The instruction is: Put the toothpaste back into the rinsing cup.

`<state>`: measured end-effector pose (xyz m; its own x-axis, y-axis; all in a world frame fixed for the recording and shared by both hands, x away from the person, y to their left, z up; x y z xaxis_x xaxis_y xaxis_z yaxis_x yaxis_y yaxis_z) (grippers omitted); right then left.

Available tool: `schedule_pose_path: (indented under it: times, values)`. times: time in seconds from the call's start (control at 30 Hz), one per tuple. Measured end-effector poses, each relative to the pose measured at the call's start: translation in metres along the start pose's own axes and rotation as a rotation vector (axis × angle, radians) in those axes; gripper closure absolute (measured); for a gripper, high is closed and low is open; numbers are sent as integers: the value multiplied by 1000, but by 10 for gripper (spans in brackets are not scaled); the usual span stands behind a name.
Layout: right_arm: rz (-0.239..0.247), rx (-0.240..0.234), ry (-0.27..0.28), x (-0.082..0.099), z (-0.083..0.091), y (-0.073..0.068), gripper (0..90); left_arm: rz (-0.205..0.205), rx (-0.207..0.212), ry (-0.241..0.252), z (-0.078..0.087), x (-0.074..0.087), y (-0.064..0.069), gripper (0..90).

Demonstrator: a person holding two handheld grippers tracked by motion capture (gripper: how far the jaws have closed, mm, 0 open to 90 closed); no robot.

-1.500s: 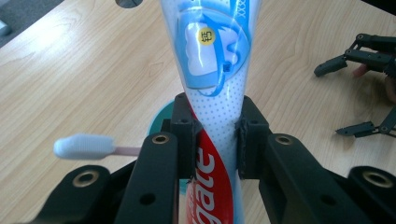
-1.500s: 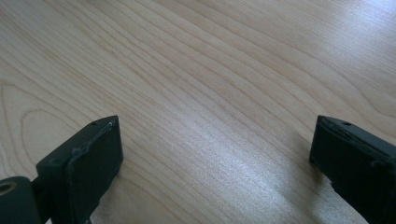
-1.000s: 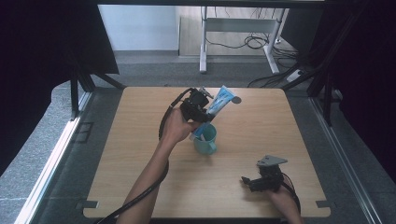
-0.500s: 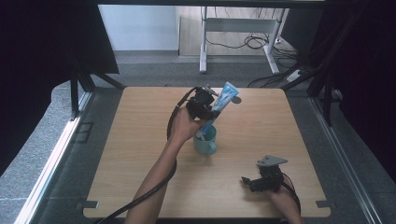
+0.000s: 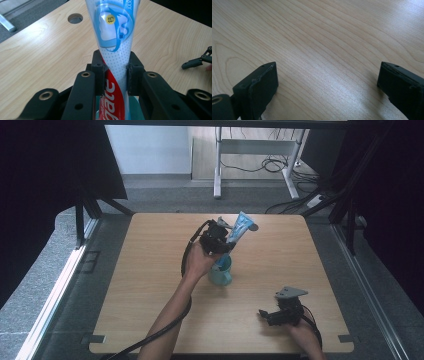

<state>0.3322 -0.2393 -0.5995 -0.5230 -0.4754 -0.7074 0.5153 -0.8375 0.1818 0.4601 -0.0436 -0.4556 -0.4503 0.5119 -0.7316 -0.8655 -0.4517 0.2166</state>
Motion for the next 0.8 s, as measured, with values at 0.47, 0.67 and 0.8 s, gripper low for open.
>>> schedule_pose_path:
  times: [0.47,0.67,0.8]
  values:
    - [0,0,-1,0,0,0,30,17,4,26,-8,19,-4,732]
    - [0,0,0,0,0,0,30,15,2,19,-12,25,-4,728]
    - [0,1,0,0,0,0,30,30,9,30,-11,27,-4,726]
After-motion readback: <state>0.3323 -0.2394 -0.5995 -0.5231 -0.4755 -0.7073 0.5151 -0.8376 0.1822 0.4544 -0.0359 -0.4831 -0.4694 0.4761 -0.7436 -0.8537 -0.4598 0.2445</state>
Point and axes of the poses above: each handheld gripper's, and its own axes: z roughly backward along the jaws, x roughly out of its underside, y roughly to its right, the point moved 8 cm from there along -z, roughly forward along the jaws, and after that the axes turned 15 degrees about x, right-handed, at the moved point
